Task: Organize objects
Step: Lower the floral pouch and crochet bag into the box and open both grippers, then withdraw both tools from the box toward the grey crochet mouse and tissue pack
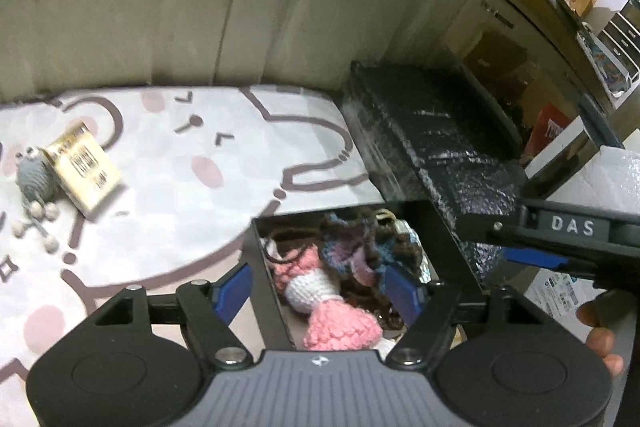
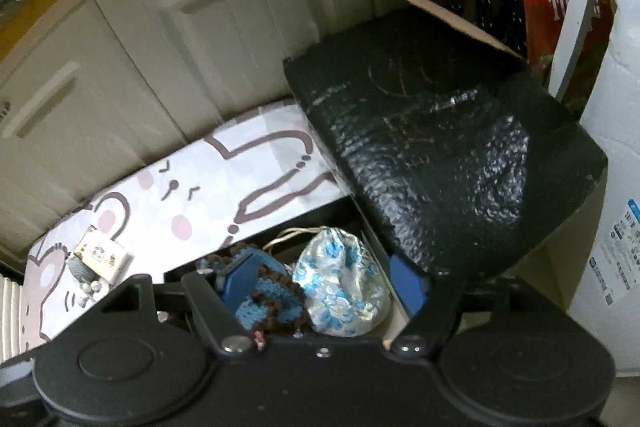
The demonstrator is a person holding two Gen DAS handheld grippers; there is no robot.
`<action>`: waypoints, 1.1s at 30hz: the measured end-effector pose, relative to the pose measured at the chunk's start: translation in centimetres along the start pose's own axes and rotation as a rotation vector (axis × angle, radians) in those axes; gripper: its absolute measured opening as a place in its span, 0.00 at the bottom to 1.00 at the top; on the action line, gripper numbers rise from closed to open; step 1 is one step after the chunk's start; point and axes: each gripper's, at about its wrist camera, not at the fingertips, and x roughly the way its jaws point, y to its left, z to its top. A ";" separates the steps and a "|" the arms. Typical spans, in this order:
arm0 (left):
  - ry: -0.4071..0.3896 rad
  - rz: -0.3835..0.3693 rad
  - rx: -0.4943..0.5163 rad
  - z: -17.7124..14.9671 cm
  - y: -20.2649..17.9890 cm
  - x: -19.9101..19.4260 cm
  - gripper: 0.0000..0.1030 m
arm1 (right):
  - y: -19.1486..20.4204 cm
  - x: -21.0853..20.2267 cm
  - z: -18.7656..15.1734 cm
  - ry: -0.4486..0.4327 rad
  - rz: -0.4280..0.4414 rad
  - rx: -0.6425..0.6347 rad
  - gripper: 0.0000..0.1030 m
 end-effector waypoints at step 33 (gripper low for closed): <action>-0.061 0.216 0.007 -0.4 3.8 -8.4 0.92 | 2.9 -5.3 -3.5 -0.070 -0.061 -0.237 0.94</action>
